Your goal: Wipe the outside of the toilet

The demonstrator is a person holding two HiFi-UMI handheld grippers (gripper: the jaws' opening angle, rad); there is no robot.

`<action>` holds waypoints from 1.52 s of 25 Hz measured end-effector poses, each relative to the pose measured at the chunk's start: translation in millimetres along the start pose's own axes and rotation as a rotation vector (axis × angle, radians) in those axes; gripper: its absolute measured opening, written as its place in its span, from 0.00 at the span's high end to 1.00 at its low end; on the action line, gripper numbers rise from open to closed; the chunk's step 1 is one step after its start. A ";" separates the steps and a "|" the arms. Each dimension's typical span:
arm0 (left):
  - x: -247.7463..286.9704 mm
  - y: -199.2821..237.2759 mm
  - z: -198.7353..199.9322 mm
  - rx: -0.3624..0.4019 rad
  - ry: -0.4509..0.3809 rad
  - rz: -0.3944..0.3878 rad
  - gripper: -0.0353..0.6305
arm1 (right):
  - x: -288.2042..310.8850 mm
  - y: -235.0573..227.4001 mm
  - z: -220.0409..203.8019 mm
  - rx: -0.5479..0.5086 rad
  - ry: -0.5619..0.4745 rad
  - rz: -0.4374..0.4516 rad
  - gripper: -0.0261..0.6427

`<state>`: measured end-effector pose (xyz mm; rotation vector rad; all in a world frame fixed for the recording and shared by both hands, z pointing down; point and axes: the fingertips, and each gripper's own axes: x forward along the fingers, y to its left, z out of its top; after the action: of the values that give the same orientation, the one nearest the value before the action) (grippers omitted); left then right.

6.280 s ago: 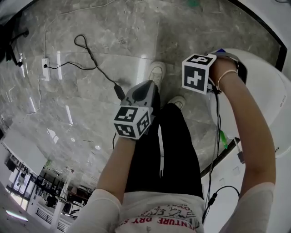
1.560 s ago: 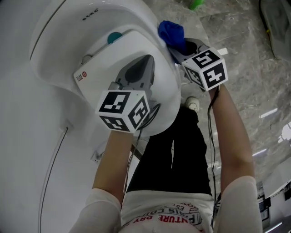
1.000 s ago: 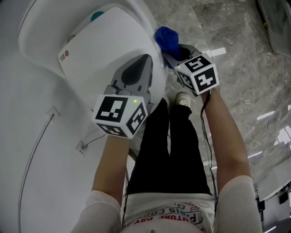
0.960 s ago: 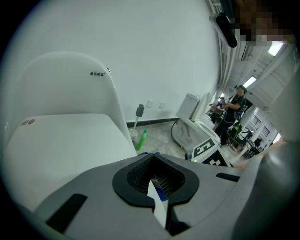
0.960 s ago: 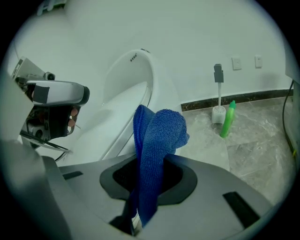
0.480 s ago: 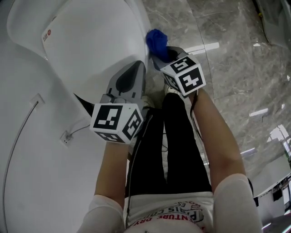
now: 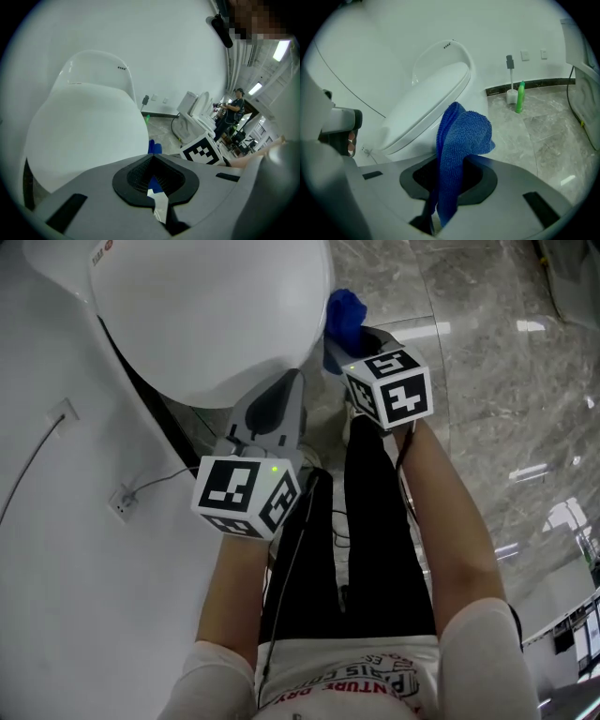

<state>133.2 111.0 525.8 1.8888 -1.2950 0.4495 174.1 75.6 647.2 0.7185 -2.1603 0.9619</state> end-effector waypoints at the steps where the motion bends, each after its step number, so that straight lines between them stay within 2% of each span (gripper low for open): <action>1: -8.4 4.0 -8.5 -0.004 0.003 0.002 0.94 | 0.8 6.3 -6.1 0.010 0.001 -0.009 0.85; 8: -54.0 32.7 -60.3 0.006 0.024 0.026 0.94 | 7.2 47.8 -38.9 0.074 -0.001 -0.050 0.85; 12: -74.1 50.0 -87.1 -0.021 0.028 0.036 0.94 | 15.1 71.1 -51.8 0.101 -0.002 -0.071 0.85; 18: -101.1 75.0 -114.2 -0.049 0.026 0.056 0.94 | 27.8 94.0 -62.0 0.211 0.009 -0.126 0.85; 25: -133.1 107.4 -123.2 -0.081 -0.015 0.089 0.94 | 49.1 135.9 -77.5 0.110 0.103 -0.115 0.85; 38: -176.9 134.6 -157.5 -0.158 -0.009 0.157 0.94 | 63.7 219.2 -85.1 -0.008 0.140 0.042 0.85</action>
<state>-39.8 318.4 561.6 1.6674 -1.4480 0.4065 10.5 256.0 644.9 0.5863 -2.0630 0.9945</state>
